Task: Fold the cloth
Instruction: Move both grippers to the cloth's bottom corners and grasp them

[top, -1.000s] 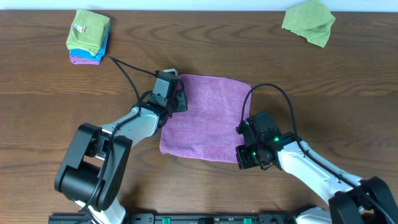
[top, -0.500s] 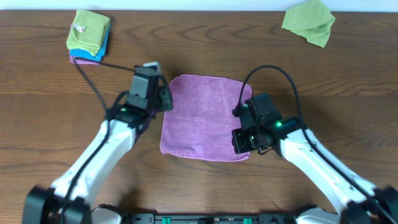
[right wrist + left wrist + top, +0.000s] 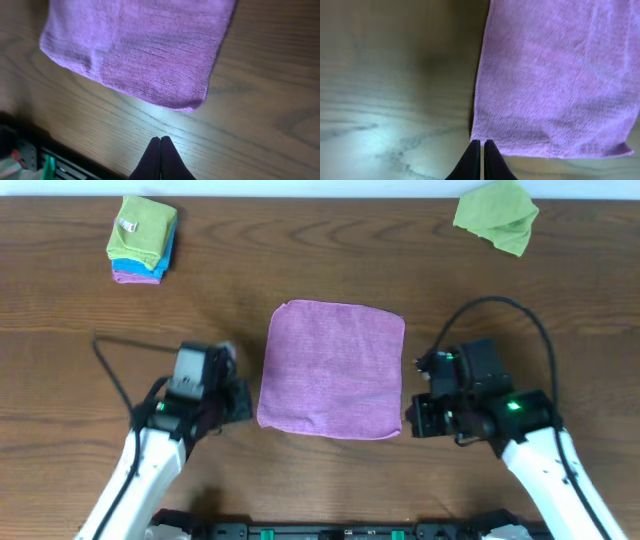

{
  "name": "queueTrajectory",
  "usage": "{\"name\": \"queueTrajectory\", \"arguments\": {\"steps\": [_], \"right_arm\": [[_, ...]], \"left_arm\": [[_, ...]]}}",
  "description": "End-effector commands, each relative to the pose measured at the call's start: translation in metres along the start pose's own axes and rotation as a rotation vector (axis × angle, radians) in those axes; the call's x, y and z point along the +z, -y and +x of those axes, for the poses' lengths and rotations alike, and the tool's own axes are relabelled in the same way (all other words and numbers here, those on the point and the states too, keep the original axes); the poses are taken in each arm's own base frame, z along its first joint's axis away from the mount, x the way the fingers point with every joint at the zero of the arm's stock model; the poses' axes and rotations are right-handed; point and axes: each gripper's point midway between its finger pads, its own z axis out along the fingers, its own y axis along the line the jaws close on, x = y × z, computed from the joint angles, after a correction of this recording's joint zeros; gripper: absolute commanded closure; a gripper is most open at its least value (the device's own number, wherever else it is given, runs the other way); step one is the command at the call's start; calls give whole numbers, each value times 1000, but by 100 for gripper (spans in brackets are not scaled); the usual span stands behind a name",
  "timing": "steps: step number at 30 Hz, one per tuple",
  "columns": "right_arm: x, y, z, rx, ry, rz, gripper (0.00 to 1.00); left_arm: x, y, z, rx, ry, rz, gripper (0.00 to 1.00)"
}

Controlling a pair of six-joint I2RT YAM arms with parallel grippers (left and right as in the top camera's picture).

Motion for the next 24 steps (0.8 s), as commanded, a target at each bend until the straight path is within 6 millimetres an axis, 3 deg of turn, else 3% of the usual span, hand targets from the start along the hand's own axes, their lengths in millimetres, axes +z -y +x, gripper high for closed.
{"name": "queueTrajectory", "arguments": {"steps": [1,6,7,8,9,10,16,24], "right_arm": [[-6,-4,3,9,18,-78,99],[8,-3,22,71,-31,-175,98],[11,-3,25,83,-39,-187,94],[13,-2,27,101,-47,-189,78],[16,0,30,122,-57,-188,76],[18,2,32,139,-62,-186,76],[21,7,32,171,-52,-183,78],[22,10,26,160,-28,-171,76]], "left_arm": [[8,2,22,-32,-38,144,94],[25,-1,32,-58,-10,259,94],[26,-2,32,-57,-5,261,94],[28,-3,32,-56,-3,261,92],[30,-4,34,-59,-10,259,84],[31,-5,36,-64,-20,255,75],[41,-7,47,-58,-79,266,70],[55,-8,44,-58,-89,280,71]]}}
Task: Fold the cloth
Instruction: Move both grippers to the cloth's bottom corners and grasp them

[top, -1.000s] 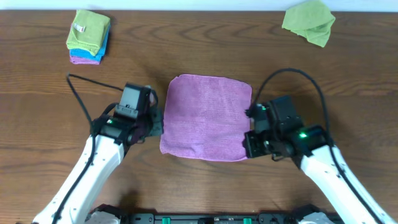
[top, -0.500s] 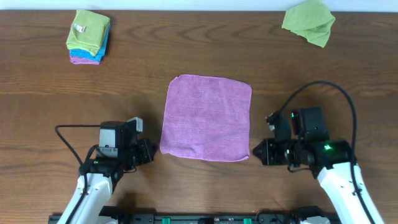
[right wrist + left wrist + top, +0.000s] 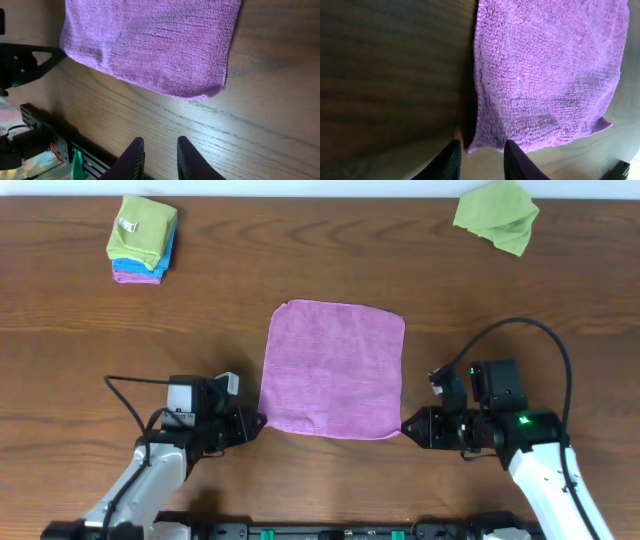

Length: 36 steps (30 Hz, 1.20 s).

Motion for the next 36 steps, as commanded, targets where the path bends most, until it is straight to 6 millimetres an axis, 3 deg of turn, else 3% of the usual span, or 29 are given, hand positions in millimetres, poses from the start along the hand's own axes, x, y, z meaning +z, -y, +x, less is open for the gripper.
{"name": "queueTrajectory", "arguments": {"steps": [1,7,10,14,19,25,36], "right_arm": [[0,2,0,20,2,1,77],[0,2,-2,14,11,-2,77],[0,2,-3,12,15,-3,78],[0,1,-4,9,19,-4,79],[0,4,0,25,5,9,85],[9,24,15,214,-62,98,77],[49,50,12,398,-120,133,71]], "left_arm": [[4,-2,2,10,-14,10,71],[11,-8,2,-1,-24,-1,71],[14,-10,2,-16,-31,1,78],[15,-8,2,-30,-34,18,94],[15,0,3,-50,-44,61,94],[14,7,-2,-41,-31,99,94],[14,8,-3,-70,-29,102,94]]}}
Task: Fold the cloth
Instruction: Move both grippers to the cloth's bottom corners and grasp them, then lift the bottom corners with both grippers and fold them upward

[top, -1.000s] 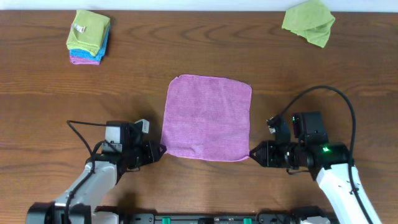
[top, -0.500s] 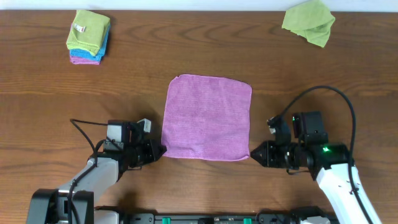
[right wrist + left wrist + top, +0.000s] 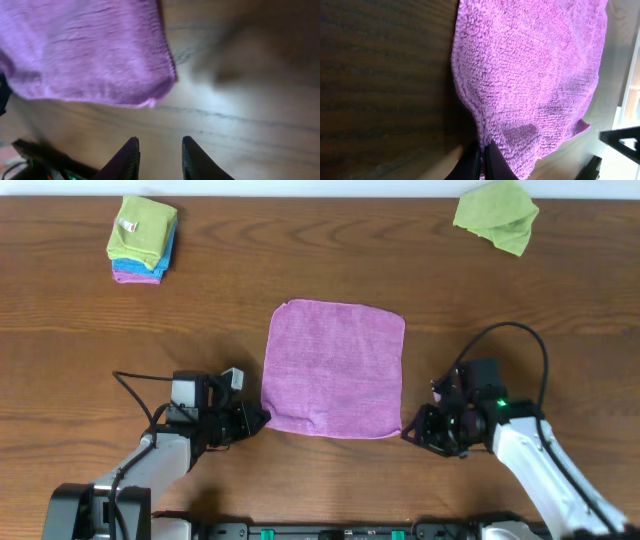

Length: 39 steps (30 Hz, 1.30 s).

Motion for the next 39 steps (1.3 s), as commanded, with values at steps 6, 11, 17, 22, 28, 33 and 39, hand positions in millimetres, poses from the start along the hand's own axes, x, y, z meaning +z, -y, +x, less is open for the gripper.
{"name": "queueTrajectory", "arguments": {"steps": [6,11,17,22,28,33,39], "right_arm": [[24,-2,-8,96,-32,-10,70],[37,-6,-12,111,-40,-10,69],[43,-10,-10,93,-51,-10,82],[43,-11,-9,103,-55,-18,98],[39,-17,-4,101,-86,-45,98],[19,-22,-7,55,-59,-54,99],[-11,-22,-12,20,43,-23,98]], "left_arm": [[0,-2,2,-25,-5,3,94],[0,-2,2,-34,-5,3,94],[0,-2,2,-34,-5,3,94],[0,-2,2,-65,-6,3,94],[-2,18,4,-73,-33,102,94],[-9,33,2,-78,-28,158,94],[-24,47,2,-41,3,180,94]]}}
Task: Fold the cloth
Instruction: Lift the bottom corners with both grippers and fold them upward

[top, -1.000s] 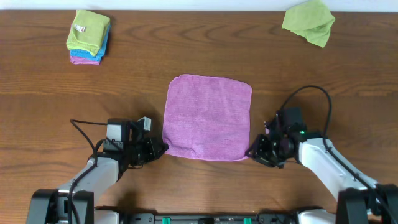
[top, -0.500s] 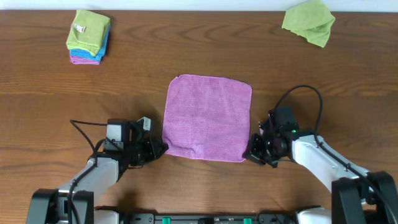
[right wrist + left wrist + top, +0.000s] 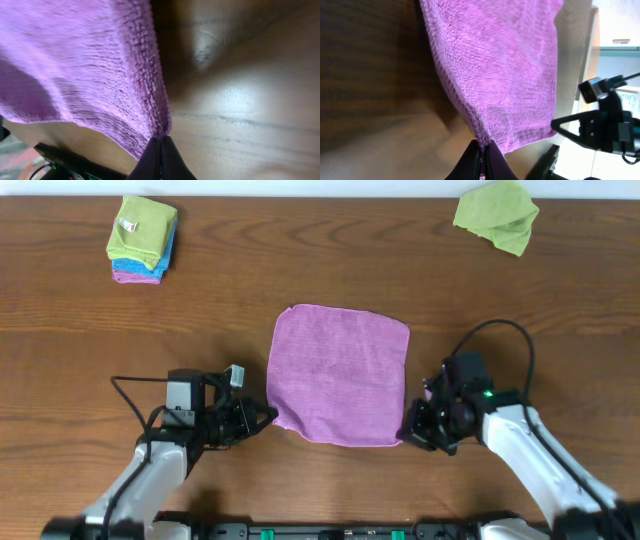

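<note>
A purple cloth (image 3: 338,374) lies spread on the wooden table, roughly square. My left gripper (image 3: 266,417) is shut on its near left corner, and in the left wrist view the cloth (image 3: 495,70) runs up from the pinched fingertips (image 3: 482,148). My right gripper (image 3: 405,433) is shut on the near right corner; the right wrist view shows the cloth edge (image 3: 125,75) rising out of the closed gripper (image 3: 161,142). Both near corners look slightly lifted off the table.
A stack of folded cloths (image 3: 142,238), green on blue on purple, sits at the far left. A crumpled green cloth (image 3: 496,216) lies at the far right. The table's front edge and a black rail (image 3: 330,530) run just behind both arms.
My right gripper was open beside the near right corner and is now shut on it. The left gripper stays shut on the near left corner. The cloth has shifted slightly to the right and its near edge is raised.
Both grippers were shut and empty beside the cloth's near corners. Then both stood open at table level by those corners. Then the left was shut on its corner while the right stayed open. Now each gripper holds a near corner.
</note>
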{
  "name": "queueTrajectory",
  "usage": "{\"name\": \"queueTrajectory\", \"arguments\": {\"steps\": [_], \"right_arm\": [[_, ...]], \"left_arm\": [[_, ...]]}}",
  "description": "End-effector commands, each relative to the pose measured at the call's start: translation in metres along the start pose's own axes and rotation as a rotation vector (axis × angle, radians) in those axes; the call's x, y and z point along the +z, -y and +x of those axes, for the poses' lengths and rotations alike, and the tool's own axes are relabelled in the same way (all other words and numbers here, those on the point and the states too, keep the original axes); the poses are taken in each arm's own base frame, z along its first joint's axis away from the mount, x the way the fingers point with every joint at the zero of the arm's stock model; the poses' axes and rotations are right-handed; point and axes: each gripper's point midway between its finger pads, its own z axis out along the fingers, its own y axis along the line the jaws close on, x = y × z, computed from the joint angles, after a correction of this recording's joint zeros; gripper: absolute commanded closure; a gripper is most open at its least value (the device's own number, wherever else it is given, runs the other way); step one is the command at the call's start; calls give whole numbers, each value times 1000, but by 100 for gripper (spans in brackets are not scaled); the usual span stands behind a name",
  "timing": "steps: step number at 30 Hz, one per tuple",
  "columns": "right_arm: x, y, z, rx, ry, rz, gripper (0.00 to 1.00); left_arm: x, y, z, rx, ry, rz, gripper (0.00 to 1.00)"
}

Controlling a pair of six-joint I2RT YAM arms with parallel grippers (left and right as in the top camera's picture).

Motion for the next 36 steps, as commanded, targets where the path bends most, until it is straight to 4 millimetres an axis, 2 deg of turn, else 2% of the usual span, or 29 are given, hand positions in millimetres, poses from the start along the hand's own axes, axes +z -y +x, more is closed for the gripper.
{"name": "queueTrajectory", "arguments": {"steps": [1,6,10,16,19,24,28,32,36], "right_arm": [[-20,-9,-11,-67,96,-11,98],[-43,-22,-8,-119,179,-63,98],[-58,-19,-4,-131,248,-45,98],[-67,-16,8,-134,258,-44,98],[-67,-15,9,-134,258,-43,99],[-72,-27,-9,-150,327,-80,98],[-75,-41,-30,-178,398,-117,98],[-63,-44,-53,-153,410,-115,98],[-48,-45,-68,-139,397,-113,98]], "left_arm": [[-9,13,1,17,16,33,94],[-24,27,5,55,55,37,94],[-39,29,8,86,118,-12,94],[-52,27,24,87,133,-50,94],[-56,26,22,99,163,-66,94],[-62,27,0,141,270,-100,94],[-65,41,-25,205,357,-64,94],[-60,42,-47,200,403,-61,94],[-46,31,-60,181,384,-74,94]]}}
